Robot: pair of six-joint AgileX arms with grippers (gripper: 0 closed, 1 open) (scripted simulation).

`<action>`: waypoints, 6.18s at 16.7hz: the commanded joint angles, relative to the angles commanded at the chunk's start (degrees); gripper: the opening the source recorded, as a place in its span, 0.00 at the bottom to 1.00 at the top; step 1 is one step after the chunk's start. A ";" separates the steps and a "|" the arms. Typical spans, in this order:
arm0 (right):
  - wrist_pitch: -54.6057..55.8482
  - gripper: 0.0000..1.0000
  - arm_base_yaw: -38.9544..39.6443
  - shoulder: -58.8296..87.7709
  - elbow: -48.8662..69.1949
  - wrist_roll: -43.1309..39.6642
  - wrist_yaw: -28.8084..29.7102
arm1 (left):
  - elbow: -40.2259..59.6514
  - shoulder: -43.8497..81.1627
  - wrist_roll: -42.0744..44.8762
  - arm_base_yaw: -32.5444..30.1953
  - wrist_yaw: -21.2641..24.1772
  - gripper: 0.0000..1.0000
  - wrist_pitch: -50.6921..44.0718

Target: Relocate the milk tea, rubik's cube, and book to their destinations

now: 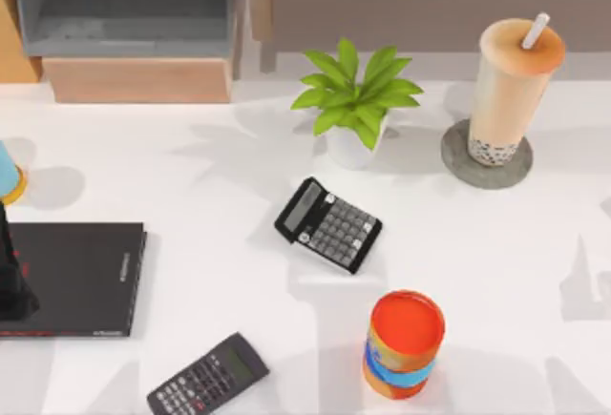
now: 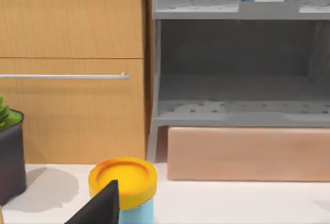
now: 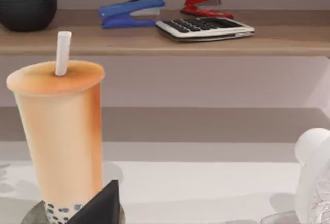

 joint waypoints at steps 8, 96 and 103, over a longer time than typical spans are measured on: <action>0.00 1.00 0.00 0.00 0.00 0.00 0.00 | 3.15 3.55 0.47 -0.49 -0.40 1.00 1.70; 0.00 1.00 0.00 0.00 0.00 0.00 0.00 | 49.59 83.53 39.38 -15.40 -12.95 0.00 34.10; 0.00 1.00 0.00 0.00 0.00 0.00 0.00 | 14.04 66.66 71.40 -14.27 -4.63 0.00 31.08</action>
